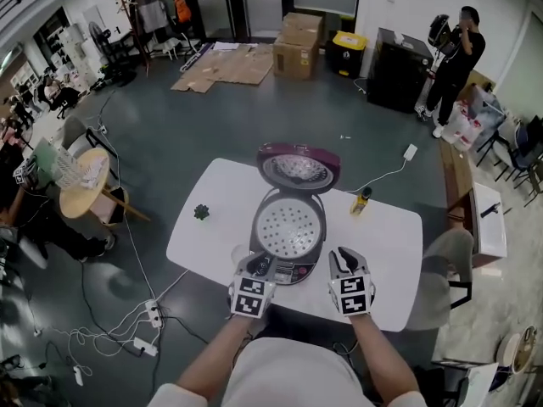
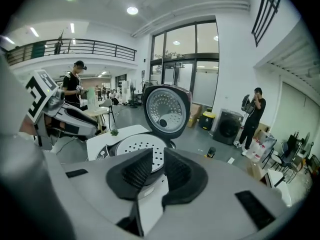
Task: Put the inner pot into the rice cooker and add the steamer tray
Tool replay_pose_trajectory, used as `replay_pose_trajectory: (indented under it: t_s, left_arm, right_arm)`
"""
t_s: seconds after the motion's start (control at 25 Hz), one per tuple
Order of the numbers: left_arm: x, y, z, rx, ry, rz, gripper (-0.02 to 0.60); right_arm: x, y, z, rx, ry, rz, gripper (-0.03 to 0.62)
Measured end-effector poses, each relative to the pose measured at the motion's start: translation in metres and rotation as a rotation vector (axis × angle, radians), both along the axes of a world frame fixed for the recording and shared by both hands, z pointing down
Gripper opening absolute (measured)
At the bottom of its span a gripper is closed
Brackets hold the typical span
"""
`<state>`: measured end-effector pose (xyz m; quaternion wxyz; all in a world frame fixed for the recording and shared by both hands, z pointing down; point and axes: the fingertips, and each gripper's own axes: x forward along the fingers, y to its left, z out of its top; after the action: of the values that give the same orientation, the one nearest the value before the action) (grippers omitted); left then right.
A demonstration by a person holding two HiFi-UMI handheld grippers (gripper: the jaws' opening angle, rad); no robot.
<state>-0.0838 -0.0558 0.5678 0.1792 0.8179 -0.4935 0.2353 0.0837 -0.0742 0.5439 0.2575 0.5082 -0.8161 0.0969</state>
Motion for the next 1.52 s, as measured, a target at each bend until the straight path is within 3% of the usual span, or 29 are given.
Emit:
replay_pose_trajectory:
  t_s: [0.68, 1.52]
  left_arm:
    - [-0.005, 0.061, -0.062, 0.105, 0.055, -0.054, 0.034]
    - [-0.076, 0.07, -0.102, 0.155, 0.147, 0.09, 0.015]
  right_arm:
    - [-0.004, 0.057, -0.052, 0.108, -0.056, -0.07, 0.025]
    - [-0.038, 0.085, -0.103, 0.165, -0.133, 0.029, 0.011]
